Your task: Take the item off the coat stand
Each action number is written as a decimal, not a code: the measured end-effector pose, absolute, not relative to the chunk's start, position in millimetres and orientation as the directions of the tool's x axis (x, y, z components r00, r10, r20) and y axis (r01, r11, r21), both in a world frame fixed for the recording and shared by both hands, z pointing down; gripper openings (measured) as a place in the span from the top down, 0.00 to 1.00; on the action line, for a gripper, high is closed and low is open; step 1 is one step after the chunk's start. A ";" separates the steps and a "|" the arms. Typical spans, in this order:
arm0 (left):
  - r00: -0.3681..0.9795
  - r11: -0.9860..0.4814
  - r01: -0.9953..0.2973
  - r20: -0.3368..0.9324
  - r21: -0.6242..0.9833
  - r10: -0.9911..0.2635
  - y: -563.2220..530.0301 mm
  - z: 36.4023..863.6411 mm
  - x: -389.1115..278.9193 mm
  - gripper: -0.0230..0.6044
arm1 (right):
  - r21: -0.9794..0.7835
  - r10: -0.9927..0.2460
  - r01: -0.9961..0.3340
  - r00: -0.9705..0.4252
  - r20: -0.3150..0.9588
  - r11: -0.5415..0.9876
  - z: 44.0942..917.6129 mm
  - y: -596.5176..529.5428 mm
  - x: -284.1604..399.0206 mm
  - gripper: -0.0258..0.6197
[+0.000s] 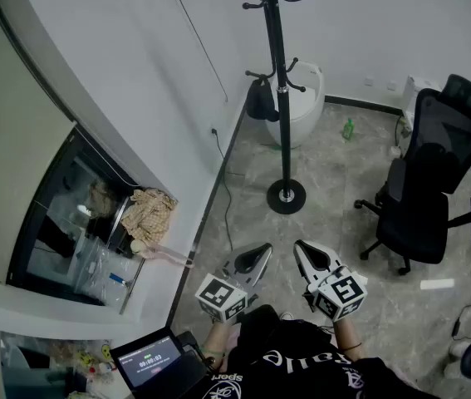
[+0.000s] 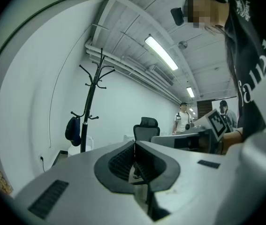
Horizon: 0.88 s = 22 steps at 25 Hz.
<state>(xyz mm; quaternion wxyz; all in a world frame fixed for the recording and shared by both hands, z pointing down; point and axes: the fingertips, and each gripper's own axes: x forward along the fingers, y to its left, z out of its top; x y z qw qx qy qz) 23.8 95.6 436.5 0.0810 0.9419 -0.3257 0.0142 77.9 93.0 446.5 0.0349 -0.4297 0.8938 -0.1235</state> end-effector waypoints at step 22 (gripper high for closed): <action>0.816 -0.795 -0.576 0.083 0.188 -0.572 -51.1 454.2 14.1 0.96 | -0.262 -0.803 -0.791 -0.590 0.083 0.553 459.8 -46.5 74.8 0.93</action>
